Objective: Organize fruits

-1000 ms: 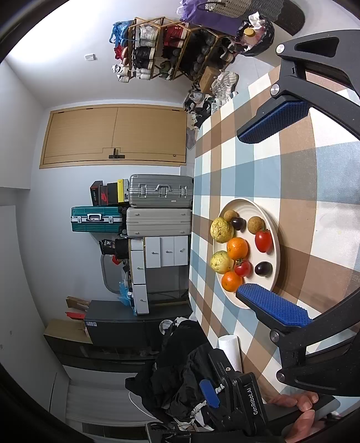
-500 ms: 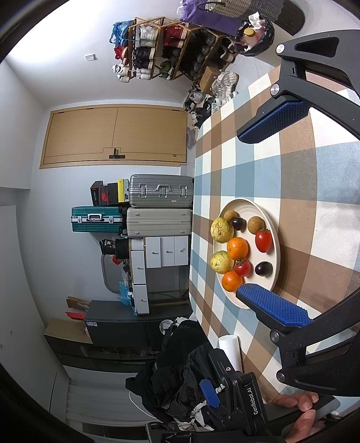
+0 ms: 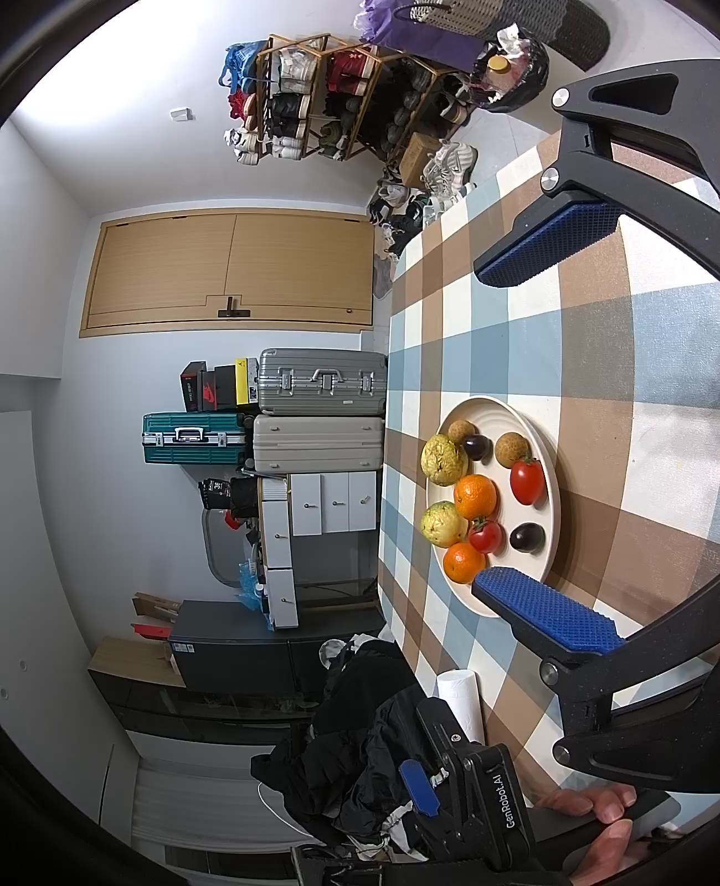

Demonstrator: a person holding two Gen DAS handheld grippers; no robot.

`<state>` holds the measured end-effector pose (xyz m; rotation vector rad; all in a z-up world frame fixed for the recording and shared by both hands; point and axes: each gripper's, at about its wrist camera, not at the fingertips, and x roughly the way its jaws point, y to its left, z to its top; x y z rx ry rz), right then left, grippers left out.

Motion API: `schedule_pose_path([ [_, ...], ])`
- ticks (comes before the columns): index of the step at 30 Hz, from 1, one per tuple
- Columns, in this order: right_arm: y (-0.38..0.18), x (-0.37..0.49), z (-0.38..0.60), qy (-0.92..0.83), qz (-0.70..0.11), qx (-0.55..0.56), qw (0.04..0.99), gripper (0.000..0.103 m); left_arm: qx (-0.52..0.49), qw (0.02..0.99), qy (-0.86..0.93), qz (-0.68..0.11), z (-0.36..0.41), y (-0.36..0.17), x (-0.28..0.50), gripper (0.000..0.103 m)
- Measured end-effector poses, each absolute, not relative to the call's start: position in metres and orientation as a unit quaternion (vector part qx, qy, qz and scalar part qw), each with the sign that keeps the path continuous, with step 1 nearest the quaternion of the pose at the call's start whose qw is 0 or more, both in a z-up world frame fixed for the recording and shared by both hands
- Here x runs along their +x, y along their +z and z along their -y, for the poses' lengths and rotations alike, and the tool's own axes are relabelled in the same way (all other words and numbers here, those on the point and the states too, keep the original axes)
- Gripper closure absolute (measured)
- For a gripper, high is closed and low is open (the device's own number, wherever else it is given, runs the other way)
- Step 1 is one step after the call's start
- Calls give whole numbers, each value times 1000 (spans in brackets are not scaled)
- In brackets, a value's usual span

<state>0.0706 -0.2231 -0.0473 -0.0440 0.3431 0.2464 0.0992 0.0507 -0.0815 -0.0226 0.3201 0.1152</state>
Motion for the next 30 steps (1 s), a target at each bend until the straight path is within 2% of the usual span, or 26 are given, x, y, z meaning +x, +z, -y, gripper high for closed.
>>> schedule_pose_path([
  [30, -48, 71, 223, 122, -171, -21, 977, 0, -12, 985, 64, -159, -50, -81, 100, 1],
])
